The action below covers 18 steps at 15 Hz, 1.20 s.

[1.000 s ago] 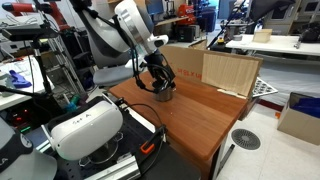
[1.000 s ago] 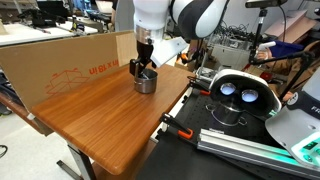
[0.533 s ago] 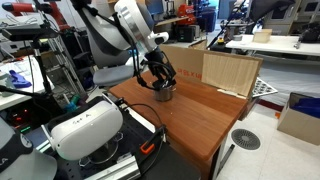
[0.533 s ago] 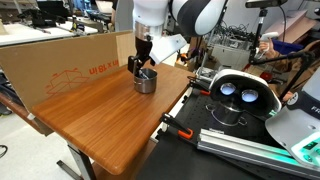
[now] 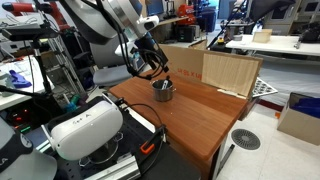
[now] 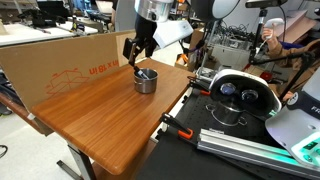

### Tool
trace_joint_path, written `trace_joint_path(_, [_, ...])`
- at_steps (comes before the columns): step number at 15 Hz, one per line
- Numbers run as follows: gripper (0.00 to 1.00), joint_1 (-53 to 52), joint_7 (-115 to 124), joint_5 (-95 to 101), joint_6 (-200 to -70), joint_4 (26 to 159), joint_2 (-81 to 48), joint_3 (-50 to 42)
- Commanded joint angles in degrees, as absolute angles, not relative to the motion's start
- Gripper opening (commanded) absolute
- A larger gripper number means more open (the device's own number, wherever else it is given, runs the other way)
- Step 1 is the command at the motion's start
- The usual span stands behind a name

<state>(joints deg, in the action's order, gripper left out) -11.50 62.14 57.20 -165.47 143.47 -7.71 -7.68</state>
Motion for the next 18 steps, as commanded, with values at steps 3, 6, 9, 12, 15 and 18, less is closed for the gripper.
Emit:
trace_joint_path(3, [1.00, -11.07, 56.15, 51.27, -169.27, 150.67, -0.31, -6.18])
trace_joint_path(6, [1.00, -11.52, 56.43, 50.58, -168.42, 149.97, -1.55, -6.17])
trace_joint_path(9, [1.00, -11.52, 55.64, 49.90, -168.71, 150.46, -1.34, -6.16])
trace_joint_path(12, [1.00, -11.52, 55.64, 49.90, -168.73, 150.46, -1.34, -6.16])
trace_joint_path(15, [1.00, -11.52, 55.64, 49.90, -168.74, 150.46, -1.34, -6.16])
trace_joint_path(18, [1.00, -11.52, 55.63, 49.90, -168.75, 150.46, -1.34, -6.16])
